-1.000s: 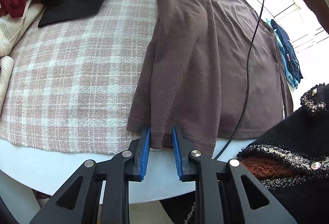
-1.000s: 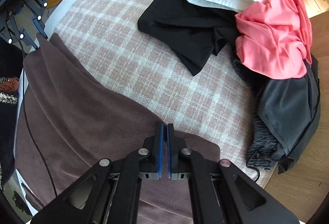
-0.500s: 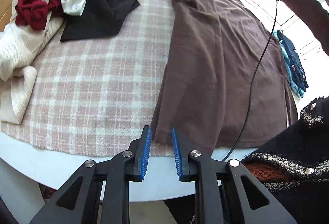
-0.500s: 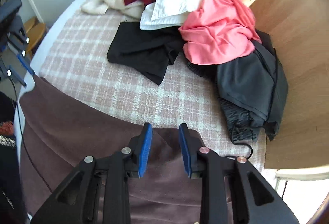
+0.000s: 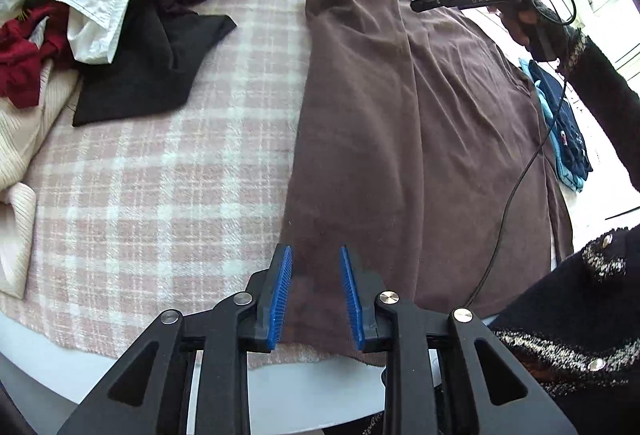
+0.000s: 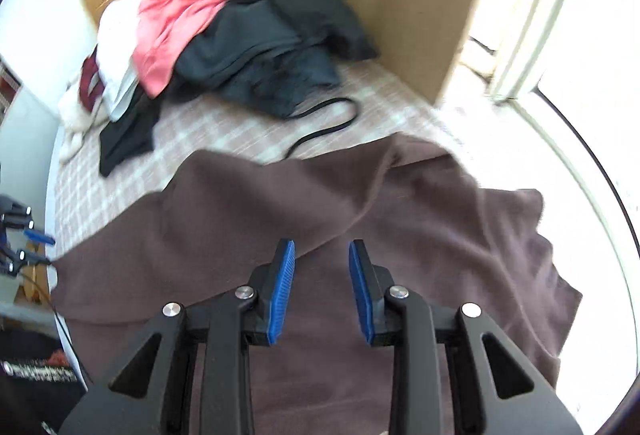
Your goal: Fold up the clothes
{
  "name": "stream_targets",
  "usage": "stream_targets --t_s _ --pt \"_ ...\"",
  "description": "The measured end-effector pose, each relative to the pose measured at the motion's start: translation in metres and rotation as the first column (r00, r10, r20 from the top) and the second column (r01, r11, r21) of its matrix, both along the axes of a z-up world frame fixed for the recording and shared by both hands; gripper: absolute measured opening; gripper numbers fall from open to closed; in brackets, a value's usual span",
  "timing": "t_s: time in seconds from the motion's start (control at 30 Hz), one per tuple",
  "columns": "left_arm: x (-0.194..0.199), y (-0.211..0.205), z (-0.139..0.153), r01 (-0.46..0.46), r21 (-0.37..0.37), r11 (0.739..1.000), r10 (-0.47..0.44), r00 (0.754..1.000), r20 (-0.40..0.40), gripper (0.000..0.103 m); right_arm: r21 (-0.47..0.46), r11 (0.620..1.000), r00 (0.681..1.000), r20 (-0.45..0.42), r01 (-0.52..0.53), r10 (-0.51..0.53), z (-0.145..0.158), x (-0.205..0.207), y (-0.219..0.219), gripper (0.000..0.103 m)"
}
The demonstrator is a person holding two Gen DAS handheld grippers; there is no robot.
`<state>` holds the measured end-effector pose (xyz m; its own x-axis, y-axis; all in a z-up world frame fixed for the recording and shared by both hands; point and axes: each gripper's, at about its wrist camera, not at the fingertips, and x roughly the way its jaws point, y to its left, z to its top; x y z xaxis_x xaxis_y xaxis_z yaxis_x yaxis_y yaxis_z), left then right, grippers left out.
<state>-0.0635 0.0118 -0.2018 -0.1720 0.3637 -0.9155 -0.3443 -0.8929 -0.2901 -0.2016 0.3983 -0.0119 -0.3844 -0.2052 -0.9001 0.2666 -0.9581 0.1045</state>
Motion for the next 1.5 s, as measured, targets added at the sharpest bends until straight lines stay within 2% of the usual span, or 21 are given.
stream_targets --t_s 0.03,0.07,0.1,0.13,0.23,0.33,0.4,0.43,0.5,0.57,0.67,0.77,0.83,0.97,1.03,1.13,1.17,1.27,1.33,1.4,1.5 --pt "-0.008 0.002 0.006 -0.003 0.016 1.0 0.003 1.0 -0.009 0.025 0.02 0.999 0.999 -0.001 0.034 -0.034 0.001 -0.005 0.012 0.028" --pt "-0.018 0.007 0.011 0.012 0.032 0.999 -0.011 1.0 -0.019 0.027 0.035 0.998 0.999 0.004 0.05 -0.05 -0.002 -0.011 0.02 0.023" --pt "-0.03 0.016 0.015 0.034 0.03 0.999 -0.033 0.999 -0.033 0.028 0.041 0.998 0.999 0.014 0.051 -0.051 -0.007 -0.014 0.024 0.013" --pt "-0.045 0.028 0.02 0.062 0.016 0.998 -0.061 0.997 -0.051 0.028 0.046 0.998 0.998 0.026 0.049 -0.05 -0.012 -0.018 0.027 0.01" --pt "-0.096 0.068 0.027 0.139 0.014 0.99 -0.136 0.983 -0.121 0.028 0.026 1.0 0.998 0.055 0.008 -0.009 -0.029 -0.027 0.021 0.009" --pt "-0.156 0.115 0.012 0.187 0.041 0.981 -0.179 0.971 -0.16 0.028 0.013 1.0 0.998 0.063 -0.018 0.017 -0.046 -0.041 0.012 0.009" --pt "-0.188 0.143 0.002 0.213 0.04 0.976 -0.204 0.965 -0.168 0.028 0.098 0.995 0.999 0.053 0.0 -0.005 -0.059 -0.054 0.015 0.008" --pt "-0.2 0.153 -0.008 0.216 0.023 0.976 -0.21 0.965 -0.158 0.028 0.141 0.989 0.998 0.049 0.032 -0.039 -0.063 -0.062 0.022 0.004" --pt "-0.224 0.173 -0.028 0.221 -0.019 0.975 -0.221 0.965 -0.139 0.028 0.095 0.991 0.994 0.032 0.099 -0.103 -0.059 -0.072 0.043 0.002" --pt "-0.234 0.178 -0.045 0.216 -0.1 0.971 -0.227 0.966 -0.127 0.026 0.08 0.992 0.995 0.014 0.097 -0.099 -0.051 -0.07 0.047 0.002" --pt "-0.233 0.172 -0.049 0.227 -0.08 0.97 -0.236 0.963 -0.131 0.023 0.007 1.0 1.0 -0.011 0.015 -0.015 -0.039 -0.06 0.033 0.003" --pt "-0.231 0.167 -0.047 0.222 -0.053 0.974 -0.228 0.964 -0.134 0.024 -0.099 0.994 0.999 0.013 -0.041 0.043 -0.044 -0.068 0.017 0.003" --pt "-0.23 0.168 -0.048 0.224 -0.05 0.973 -0.228 0.963 -0.141 0.025 -0.116 0.992 0.999 0.012 -0.049 0.051 -0.051 -0.081 0.011 0.003" --pt "-0.223 0.174 -0.051 0.256 -0.094 0.962 -0.269 0.946 -0.182 0.026 -0.189 0.977 0.995 0.033 0.096 -0.091 -0.064 -0.107 0.038 0.0" --pt "-0.22 0.175 -0.052 0.265 -0.103 0.959 -0.281 0.939 -0.2 0.032 -0.13 0.987 0.995 0.009 0.099 -0.099 -0.056 -0.103 0.041 0.0" --pt "-0.215 0.176 -0.051 0.272 -0.12 0.955 -0.292 0.931 -0.217 0.033 -0.035 0.992 0.991 -0.053 0.12 -0.122 -0.032 -0.083 0.042 0.0" --pt "-0.215 0.175 -0.05 0.271 -0.12 0.955 -0.292 0.931 -0.218 0.033 -0.011 0.992 0.989 -0.087 0.122 -0.123 -0.022 -0.073 0.038 0.006" --pt "-0.214 0.152 -0.035 0.224 -0.072 0.972 -0.234 0.952 -0.199 0.033 -0.099 0.995 0.992 -0.124 0.017 -0.03 -0.001 -0.05 0.013 0.008" --pt "-0.206 0.124 -0.018 0.187 -0.052 0.981 -0.194 0.958 -0.209 0.033 -0.124 0.989 0.995 -0.079 -0.078 0.069 -0.008 -0.041 -0.019 0.011" --pt "-0.192 0.091 0.001 0.14 -0.054 0.989 -0.148 0.963 -0.223 0.033 -0.023 0.989 0.989 -0.015 -0.148 0.147 -0.031 -0.032 -0.053 0.011" --pt "-0.158 0.038 0.017 0.045 -0.038 0.998 -0.052 0.978 -0.2 0.034 0.081 0.987 0.991 0.019 -0.136 0.134 -0.048 -0.029 -0.057 0.01"
